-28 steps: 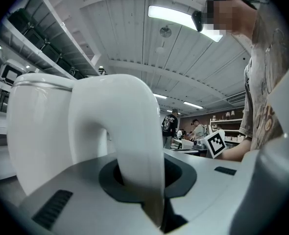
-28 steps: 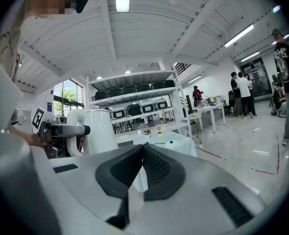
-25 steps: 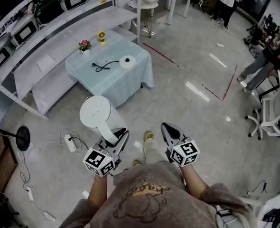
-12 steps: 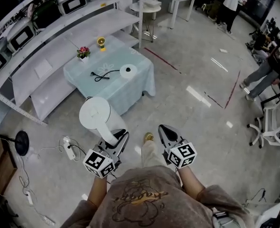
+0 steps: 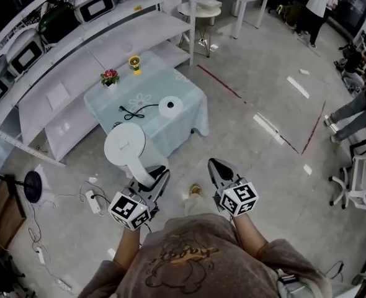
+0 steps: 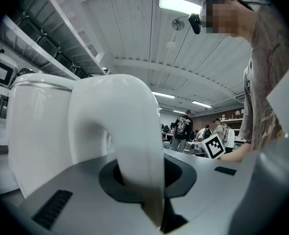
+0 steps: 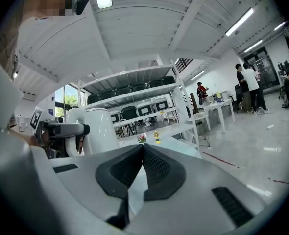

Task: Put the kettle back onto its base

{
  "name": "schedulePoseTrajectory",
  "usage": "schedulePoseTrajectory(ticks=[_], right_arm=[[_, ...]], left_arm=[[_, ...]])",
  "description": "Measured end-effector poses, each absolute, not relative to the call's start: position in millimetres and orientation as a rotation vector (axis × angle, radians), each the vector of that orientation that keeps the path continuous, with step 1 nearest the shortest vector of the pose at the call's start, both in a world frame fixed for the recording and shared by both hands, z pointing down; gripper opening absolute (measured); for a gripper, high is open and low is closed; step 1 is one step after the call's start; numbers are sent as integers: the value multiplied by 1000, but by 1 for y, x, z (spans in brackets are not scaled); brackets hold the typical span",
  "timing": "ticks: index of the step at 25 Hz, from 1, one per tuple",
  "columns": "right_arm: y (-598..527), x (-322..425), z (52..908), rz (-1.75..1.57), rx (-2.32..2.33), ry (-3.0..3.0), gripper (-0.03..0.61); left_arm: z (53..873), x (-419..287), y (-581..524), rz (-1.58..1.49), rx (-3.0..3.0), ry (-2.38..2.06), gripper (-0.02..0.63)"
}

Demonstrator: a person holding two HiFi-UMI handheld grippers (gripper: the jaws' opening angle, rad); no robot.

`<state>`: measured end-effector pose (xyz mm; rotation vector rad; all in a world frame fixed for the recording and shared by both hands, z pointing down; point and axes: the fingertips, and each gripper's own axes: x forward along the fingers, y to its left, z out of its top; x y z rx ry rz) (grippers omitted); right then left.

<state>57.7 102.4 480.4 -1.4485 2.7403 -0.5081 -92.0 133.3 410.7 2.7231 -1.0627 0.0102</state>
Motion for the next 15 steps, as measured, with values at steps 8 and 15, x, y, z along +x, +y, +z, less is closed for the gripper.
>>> schedulePoseTrajectory(ticks=[8, 15], right_arm=[[16, 90, 471, -522, -1370, 2789, 0], [-31, 92, 479, -547, -1280, 2817, 0]], left_arm=[[400, -63, 57, 15, 2689, -1138, 72], [402, -54, 18, 33, 2667, -1214, 72]])
